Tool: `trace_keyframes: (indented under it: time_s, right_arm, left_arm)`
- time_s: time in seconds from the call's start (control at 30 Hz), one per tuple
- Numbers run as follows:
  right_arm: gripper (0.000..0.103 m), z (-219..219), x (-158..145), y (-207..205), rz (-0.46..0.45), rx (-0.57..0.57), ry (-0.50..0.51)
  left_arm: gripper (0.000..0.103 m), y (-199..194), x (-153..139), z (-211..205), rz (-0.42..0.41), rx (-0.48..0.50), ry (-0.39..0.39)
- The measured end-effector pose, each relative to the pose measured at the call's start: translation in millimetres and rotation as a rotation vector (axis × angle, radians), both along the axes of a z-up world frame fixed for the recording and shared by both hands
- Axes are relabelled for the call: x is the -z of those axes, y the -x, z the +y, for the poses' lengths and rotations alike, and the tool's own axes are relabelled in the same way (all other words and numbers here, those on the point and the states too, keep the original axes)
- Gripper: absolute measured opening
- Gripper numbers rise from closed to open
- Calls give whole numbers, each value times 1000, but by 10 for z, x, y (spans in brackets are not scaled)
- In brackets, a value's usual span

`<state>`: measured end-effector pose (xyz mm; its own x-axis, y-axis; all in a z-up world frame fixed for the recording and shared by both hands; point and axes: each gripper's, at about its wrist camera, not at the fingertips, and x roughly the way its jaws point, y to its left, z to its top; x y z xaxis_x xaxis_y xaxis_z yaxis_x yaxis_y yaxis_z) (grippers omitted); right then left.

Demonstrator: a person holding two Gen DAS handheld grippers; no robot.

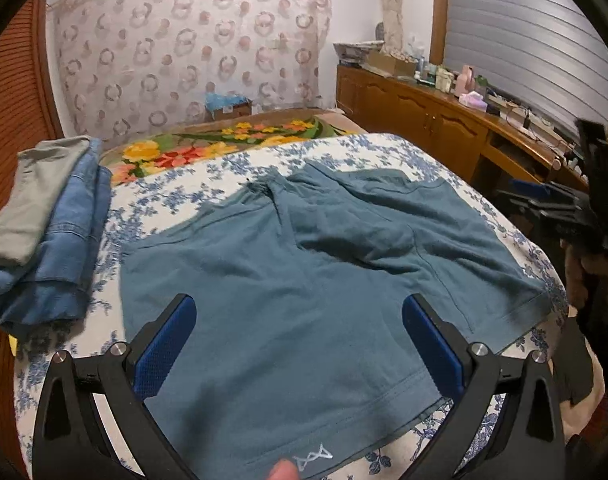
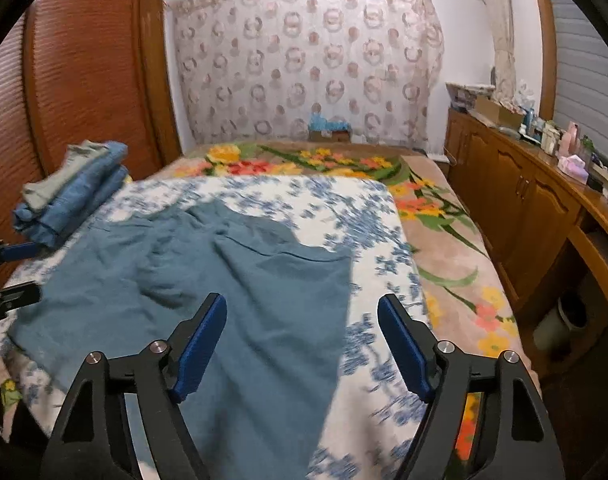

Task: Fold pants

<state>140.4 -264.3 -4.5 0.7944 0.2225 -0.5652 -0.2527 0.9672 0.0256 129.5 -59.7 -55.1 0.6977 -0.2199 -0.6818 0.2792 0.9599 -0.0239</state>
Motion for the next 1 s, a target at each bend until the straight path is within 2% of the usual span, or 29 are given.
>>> trace_keyframes:
  time_s: [0.13, 0.4, 0.43, 0.67, 0.8, 0.9, 1.0]
  right_arm:
    - [71, -25, 42, -163, 60, -13, -1]
    - [48, -89, 49, -611, 208, -34, -62]
    - [47, -97, 29, -661, 224, -33, -75]
    - [31, -138, -130, -718, 230, -42, -95]
    - [7, -146, -176, -689, 237, -69, -100]
    - [3, -236, -227, -644, 204, -58, -107]
    - [2, -404, -295, -618, 162, 23, -87]
  left_arm:
    - [103, -102, 114, -36, 42, 21, 2]
    - [103, -237, 209, -123, 83, 44, 6]
    - [103, -249, 212, -124, 87, 42, 4]
    - [102, -304, 286, -102, 116, 36, 9]
    - [102, -340, 317, -69, 130, 23, 13]
    - [102, -367, 341, -61, 139, 21, 16]
    - [102, -396, 393, -51, 158, 18, 8]
